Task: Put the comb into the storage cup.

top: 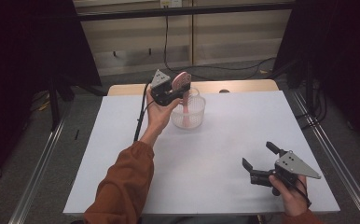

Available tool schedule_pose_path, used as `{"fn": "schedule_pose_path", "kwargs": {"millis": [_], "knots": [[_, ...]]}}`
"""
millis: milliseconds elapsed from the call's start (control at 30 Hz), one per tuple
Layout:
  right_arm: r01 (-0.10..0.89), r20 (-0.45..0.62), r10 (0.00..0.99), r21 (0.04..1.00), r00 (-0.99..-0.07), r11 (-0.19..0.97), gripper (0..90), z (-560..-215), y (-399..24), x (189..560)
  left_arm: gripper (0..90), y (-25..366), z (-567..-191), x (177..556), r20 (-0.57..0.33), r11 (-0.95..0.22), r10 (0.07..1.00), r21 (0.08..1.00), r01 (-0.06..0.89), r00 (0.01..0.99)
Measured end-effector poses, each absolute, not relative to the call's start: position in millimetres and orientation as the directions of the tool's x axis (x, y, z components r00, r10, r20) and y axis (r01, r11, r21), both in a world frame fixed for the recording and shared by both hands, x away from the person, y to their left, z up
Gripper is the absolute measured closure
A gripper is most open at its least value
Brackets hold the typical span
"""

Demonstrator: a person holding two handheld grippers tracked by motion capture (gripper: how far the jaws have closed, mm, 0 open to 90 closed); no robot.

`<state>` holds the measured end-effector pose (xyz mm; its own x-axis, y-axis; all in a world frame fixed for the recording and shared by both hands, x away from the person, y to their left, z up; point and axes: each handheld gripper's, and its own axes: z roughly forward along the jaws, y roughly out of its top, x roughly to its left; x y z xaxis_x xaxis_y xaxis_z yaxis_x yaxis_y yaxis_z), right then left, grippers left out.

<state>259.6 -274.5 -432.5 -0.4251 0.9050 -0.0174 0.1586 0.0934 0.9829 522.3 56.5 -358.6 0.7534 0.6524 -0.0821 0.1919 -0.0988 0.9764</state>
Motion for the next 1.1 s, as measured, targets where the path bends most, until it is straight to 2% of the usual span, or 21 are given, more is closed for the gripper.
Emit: {"fn": "schedule_pose_path", "kwargs": {"millis": [133,333,1100], "knots": [[0.156,-0.019,0.905,0.983,-0.425,0.094,0.0,-433,-274,260,64.0,59,-360,523,-0.11,-0.075,0.661,0.974,0.212,0.742],[0.158,-0.02,0.903,0.983,-0.429,0.097,0.0,-433,-274,260,62.6,67,-357,524,-0.08,-0.111,0.673,0.972,0.207,0.735],[0.159,-0.039,0.899,0.98,-0.436,0.119,0.0,-434,-273,261,59.7,92,-360,535,-0.102,-0.117,0.712,0.958,0.261,0.695]]}}
